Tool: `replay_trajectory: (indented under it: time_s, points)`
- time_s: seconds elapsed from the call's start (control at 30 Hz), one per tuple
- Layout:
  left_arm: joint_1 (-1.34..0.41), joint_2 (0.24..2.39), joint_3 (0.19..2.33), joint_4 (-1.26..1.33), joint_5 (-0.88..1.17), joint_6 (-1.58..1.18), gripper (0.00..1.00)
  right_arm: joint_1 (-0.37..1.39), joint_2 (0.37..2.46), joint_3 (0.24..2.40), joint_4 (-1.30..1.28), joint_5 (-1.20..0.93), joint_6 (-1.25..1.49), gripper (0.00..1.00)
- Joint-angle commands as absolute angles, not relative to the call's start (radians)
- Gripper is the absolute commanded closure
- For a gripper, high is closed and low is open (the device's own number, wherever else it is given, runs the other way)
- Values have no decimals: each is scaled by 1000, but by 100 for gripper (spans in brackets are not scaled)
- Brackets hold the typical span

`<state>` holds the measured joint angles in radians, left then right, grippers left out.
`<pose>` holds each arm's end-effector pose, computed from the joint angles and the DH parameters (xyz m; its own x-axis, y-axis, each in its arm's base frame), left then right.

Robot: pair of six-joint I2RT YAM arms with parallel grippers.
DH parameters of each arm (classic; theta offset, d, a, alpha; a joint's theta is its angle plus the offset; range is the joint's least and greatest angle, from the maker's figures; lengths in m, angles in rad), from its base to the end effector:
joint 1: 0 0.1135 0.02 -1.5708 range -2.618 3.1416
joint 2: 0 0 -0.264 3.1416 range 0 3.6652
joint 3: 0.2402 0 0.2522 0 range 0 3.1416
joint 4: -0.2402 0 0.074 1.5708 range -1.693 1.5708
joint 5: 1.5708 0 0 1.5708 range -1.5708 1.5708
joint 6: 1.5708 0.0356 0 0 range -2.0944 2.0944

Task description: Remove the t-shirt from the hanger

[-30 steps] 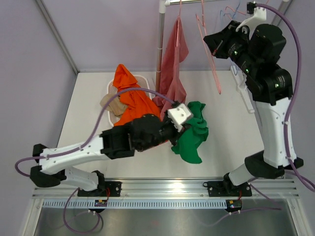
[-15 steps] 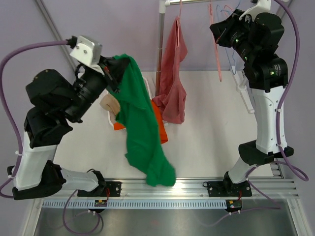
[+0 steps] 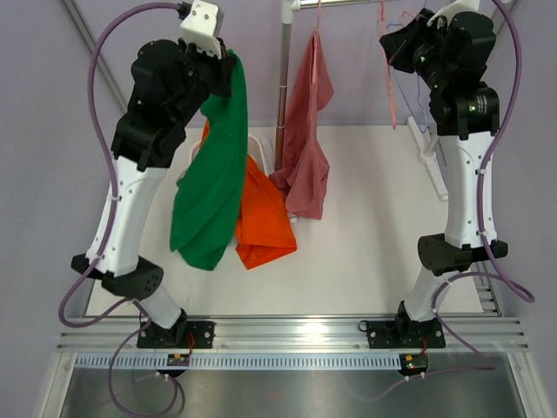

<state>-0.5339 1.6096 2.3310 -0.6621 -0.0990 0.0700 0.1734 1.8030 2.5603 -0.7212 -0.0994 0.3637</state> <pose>0.2461 -0.1414 0.5906 0.0804 0.0333 -0.9962 0.4169 0.9067 0.0640 0.3214 0.0599 0.5862 -0.0626 0.3484 -0.9353 -0.2644 0.8978 0.3522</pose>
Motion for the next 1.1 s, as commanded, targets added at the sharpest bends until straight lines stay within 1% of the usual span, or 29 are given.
replay_trajectory:
  time_s: [0.0,0.07,0.23,0.33,0.43,0.67,0.7,0.77,0.8,0.83,0.9,0.97,1.0,1.03,1.07]
  points:
    - [-442,1660,2466,-565,35,6,100,150,1828,2611,-655,-144,371,100]
    - [-384,1700,2470,-520,48,-26,100,144,1841,2609,-655,-149,370,100]
    - [-257,1718,2401,-293,35,-110,100,140,1853,2533,-609,-144,356,100]
    - [-209,1784,2442,-278,51,-139,100,137,1870,2526,-609,-143,345,100]
    - [-161,1836,2419,-273,72,-182,100,133,1867,2511,-603,-141,339,100]
    - [-149,1871,2151,-232,132,-216,100,137,1752,2288,-522,-143,354,100]
    - [-149,1868,2076,-207,133,-221,100,135,1726,2266,-515,-143,353,100]
    - [-149,1870,2014,-189,130,-233,100,137,1691,2218,-506,-141,347,58]
    - [-150,1873,1967,-190,121,-242,100,137,1677,2198,-499,-141,344,48]
    - [-153,1870,1941,-190,88,-270,100,137,1661,2178,-476,-140,344,42]
    - [-163,1856,1860,-189,43,-288,100,137,1626,2140,-469,-124,342,35]
    - [-193,1826,1813,-189,-27,-285,99,144,1611,2135,-483,-114,336,32]
    - [-219,1815,1786,-189,-43,-276,94,146,1595,2135,-492,-114,333,32]
    - [-235,1809,1776,-190,-81,-252,67,147,1588,2138,-500,-110,330,32]
    - [-250,1790,1769,-193,-98,-242,50,152,1580,2144,-509,-103,322,32]
